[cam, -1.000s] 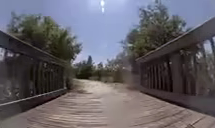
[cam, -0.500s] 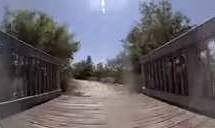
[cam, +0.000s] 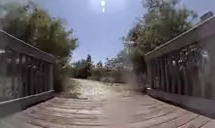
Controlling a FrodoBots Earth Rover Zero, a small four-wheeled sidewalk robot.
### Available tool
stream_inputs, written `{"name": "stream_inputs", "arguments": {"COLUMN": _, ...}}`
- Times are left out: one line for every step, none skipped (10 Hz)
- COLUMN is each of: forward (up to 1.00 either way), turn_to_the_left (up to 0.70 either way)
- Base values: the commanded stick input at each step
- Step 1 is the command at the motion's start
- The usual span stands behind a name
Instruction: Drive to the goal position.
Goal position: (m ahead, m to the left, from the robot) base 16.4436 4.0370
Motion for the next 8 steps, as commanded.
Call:
{"name": "stream_inputs", "arguments": {"forward": 0.70, "turn_to_the_left": 0.07}}
{"name": "stream_inputs", "arguments": {"forward": 0.70, "turn_to_the_left": 0.00}}
{"name": "stream_inputs", "arguments": {"forward": 0.70, "turn_to_the_left": 0.00}}
{"name": "stream_inputs", "arguments": {"forward": 0.70, "turn_to_the_left": 0.00}}
{"name": "stream_inputs", "arguments": {"forward": 0.70, "turn_to_the_left": 0.00}}
{"name": "stream_inputs", "arguments": {"forward": 0.70, "turn_to_the_left": 0.00}}
{"name": "stream_inputs", "arguments": {"forward": 0.70, "turn_to_the_left": 0.00}}
{"name": "stream_inputs", "arguments": {"forward": 0.70, "turn_to_the_left": 0.00}}
